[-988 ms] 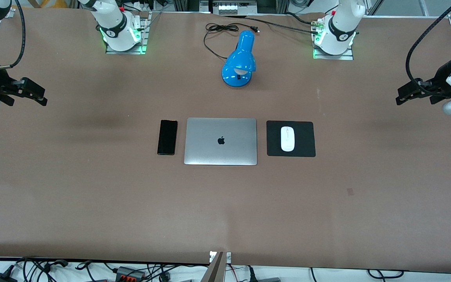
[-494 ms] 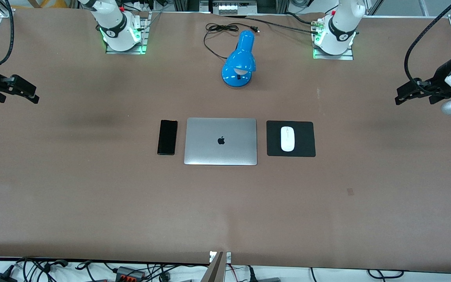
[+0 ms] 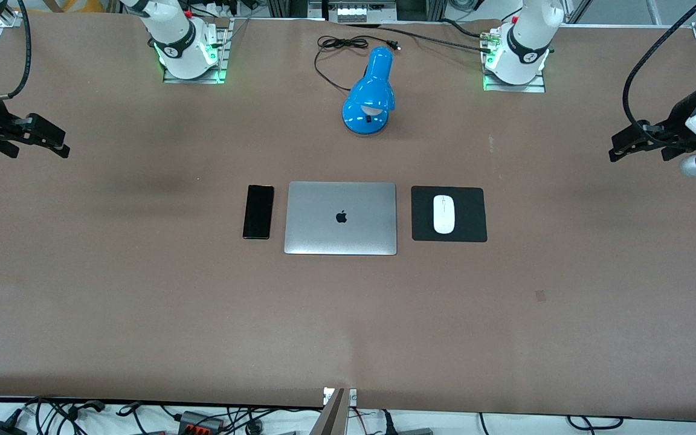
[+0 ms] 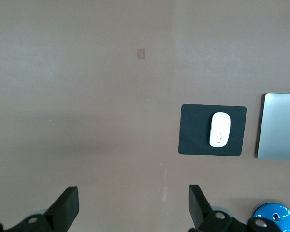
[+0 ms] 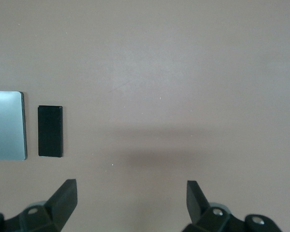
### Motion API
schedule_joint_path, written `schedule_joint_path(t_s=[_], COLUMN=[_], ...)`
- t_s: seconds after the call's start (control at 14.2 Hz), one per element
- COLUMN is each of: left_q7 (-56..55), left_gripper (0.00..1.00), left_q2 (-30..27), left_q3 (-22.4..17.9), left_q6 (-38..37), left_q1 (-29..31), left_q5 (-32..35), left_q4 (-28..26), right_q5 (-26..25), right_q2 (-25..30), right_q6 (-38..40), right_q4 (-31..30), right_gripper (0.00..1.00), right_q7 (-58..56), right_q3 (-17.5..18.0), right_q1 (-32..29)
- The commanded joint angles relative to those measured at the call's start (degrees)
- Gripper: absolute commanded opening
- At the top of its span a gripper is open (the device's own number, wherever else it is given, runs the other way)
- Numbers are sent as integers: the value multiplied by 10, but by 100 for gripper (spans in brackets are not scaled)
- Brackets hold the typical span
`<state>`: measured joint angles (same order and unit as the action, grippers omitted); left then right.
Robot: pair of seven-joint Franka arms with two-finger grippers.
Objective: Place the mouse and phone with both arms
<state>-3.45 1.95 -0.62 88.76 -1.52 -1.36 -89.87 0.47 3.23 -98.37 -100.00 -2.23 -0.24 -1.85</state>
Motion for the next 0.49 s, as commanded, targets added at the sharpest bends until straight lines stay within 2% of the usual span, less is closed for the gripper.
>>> schedule_joint_path(t_s=[0.0, 0.42], left_q7=[1, 1], left_gripper=[100, 100], left_q2=[-2, -1], left_q3=[-2, -2], left_q6=[-12, -12], left_q1=[-1, -2], left_q5=[-10, -13], left_q4=[10, 10], right_q5=[9, -10], right_q2=[4, 6], right_q6=[10, 17], right_q4=[3, 2], right_gripper=[100, 100], right_q7=[1, -4], right_q3=[-10, -9], right_q1=[4, 5])
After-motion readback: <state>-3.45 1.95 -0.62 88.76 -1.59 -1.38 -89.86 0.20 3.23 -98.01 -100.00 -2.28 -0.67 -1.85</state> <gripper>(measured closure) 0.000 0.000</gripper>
